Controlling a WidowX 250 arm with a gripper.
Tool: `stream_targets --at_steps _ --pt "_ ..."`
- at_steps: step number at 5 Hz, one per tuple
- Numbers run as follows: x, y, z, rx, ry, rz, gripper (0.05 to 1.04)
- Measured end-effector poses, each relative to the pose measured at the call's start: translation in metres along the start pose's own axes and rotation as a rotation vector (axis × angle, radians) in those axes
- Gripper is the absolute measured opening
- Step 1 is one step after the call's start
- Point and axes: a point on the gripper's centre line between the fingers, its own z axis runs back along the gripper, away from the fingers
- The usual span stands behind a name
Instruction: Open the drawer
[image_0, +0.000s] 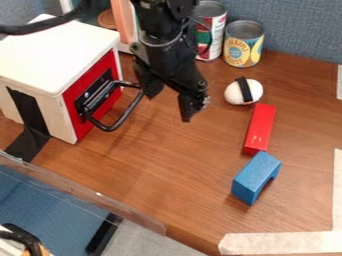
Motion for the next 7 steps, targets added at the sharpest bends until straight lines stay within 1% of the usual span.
stream_targets --at_steps 1,2,3,4,5,6,7 --pt "0.006 0.011 -0.008 0.103 0.013 0.040 1.001" --pt "0.008 0.014 -0.023 0.147 0.020 0.038 1.000" --pt "-0.003 0.030 -0.030 0.092 -0.067 0.096 1.000" --pt "-0.024 0.057 -0.034 0.130 -0.044 0.114 1.000" --pt "0.001 0.044 -0.041 0.271 0.075 0.055 1.000" --pt "-0.005 0.055 -0.039 0.302 0.103 0.082 1.001" --pt "-0.003 0.053 -0.060 0.299 0.142 0.076 1.001"
